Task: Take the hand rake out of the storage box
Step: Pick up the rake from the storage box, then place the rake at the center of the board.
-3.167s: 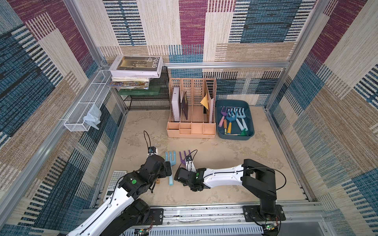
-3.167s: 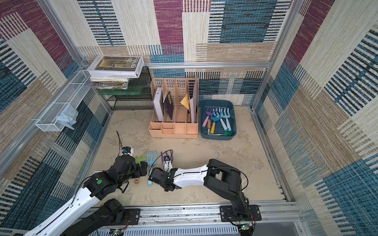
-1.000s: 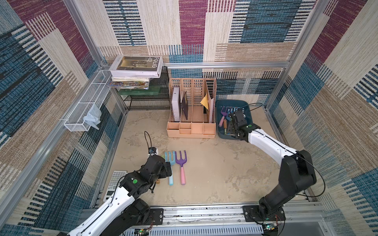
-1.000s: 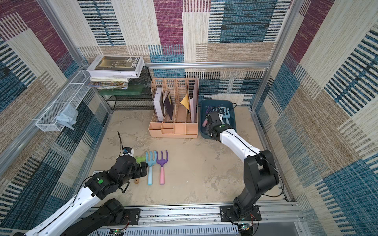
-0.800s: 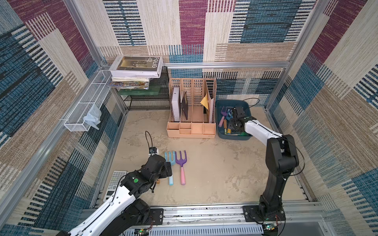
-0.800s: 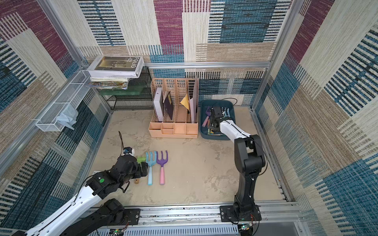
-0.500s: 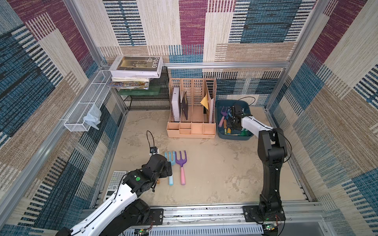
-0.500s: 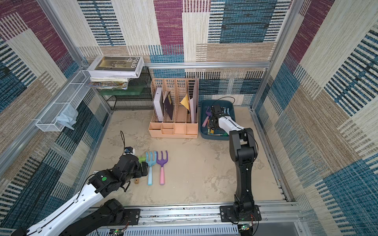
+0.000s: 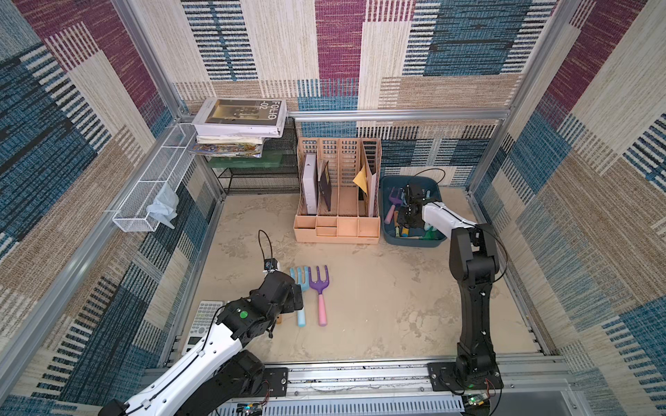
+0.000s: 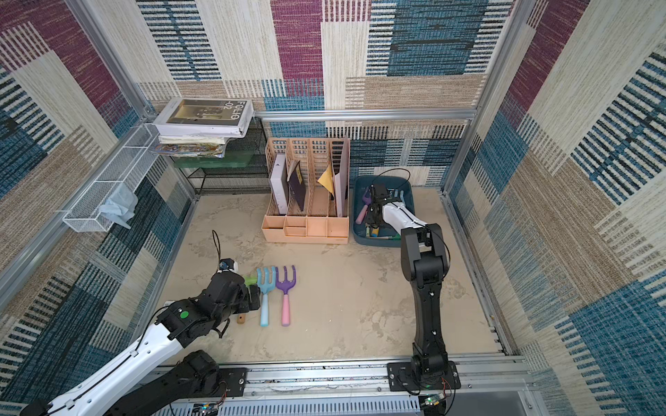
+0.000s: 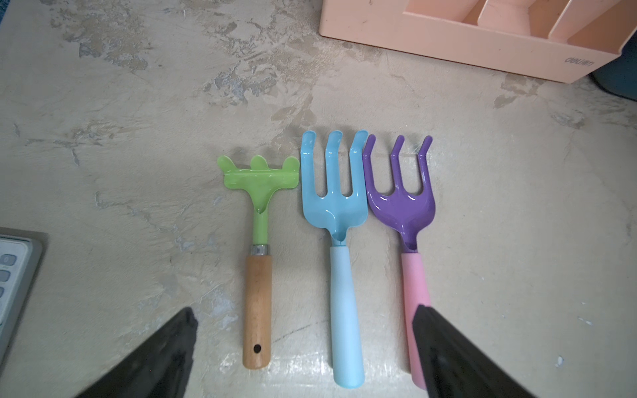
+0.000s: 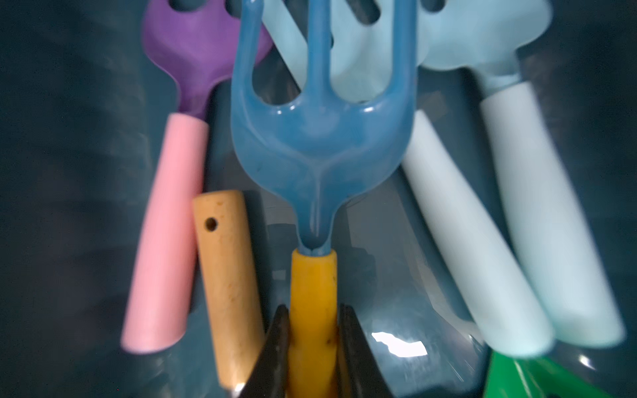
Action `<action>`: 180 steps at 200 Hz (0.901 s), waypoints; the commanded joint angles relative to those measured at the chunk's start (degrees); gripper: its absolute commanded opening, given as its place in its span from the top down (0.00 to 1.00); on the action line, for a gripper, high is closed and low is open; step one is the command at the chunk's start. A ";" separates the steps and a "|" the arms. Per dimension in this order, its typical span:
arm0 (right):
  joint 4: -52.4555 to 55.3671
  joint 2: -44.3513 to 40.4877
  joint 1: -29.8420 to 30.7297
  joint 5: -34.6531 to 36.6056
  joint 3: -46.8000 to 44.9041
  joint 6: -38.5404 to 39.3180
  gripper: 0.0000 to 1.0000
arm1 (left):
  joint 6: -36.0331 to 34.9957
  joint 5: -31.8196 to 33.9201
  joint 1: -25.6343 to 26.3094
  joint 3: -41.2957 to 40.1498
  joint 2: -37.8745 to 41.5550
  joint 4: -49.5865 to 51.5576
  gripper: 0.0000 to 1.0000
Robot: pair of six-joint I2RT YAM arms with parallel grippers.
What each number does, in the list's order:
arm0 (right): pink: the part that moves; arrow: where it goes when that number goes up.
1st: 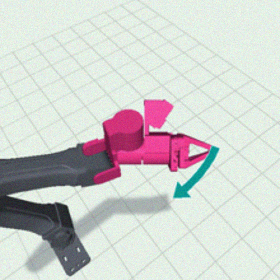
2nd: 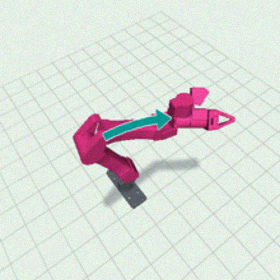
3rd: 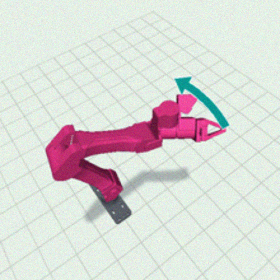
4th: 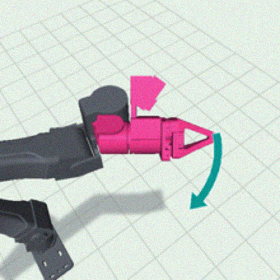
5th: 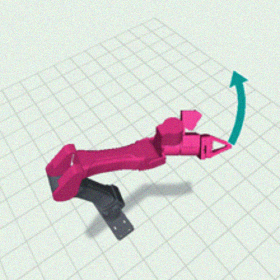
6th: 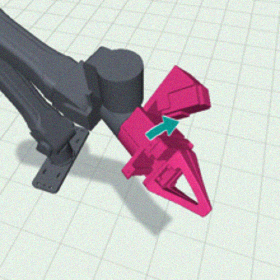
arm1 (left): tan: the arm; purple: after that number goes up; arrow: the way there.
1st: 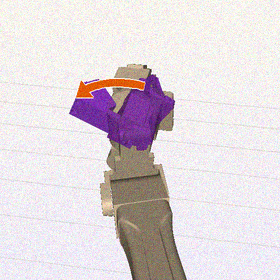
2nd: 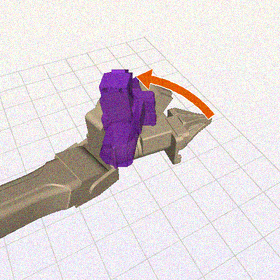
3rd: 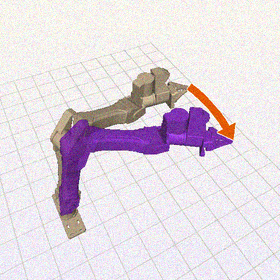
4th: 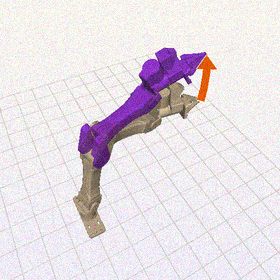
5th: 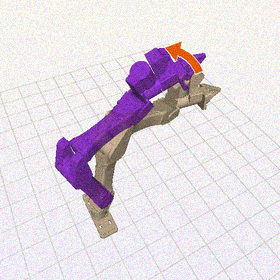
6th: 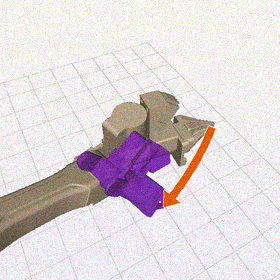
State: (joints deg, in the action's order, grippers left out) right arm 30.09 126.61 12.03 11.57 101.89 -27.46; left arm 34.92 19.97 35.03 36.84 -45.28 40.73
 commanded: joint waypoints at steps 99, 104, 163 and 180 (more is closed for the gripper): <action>-7.46 -52.36 28.03 7.15 -38.43 -2.79 1.00 | -0.08 0.96 -0.07 0.26 0.10 -0.83 0.00; -9.35 -53.65 30.68 6.66 -41.89 -4.24 1.00 | -0.06 0.93 -0.05 0.38 0.10 -0.74 0.00; -12.07 -45.44 50.74 9.28 -51.81 -20.84 1.00 | 0.05 0.53 -0.09 0.24 -0.17 -1.20 0.00; -13.10 -41.11 52.31 9.25 -50.37 -21.99 1.00 | 0.04 0.51 -0.10 0.24 -0.08 -1.08 0.00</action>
State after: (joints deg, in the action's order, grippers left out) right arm 21.04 81.49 62.59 19.49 50.19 -43.92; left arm 34.96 20.12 34.98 36.84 -45.39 40.53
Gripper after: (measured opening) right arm 0.238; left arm 0.998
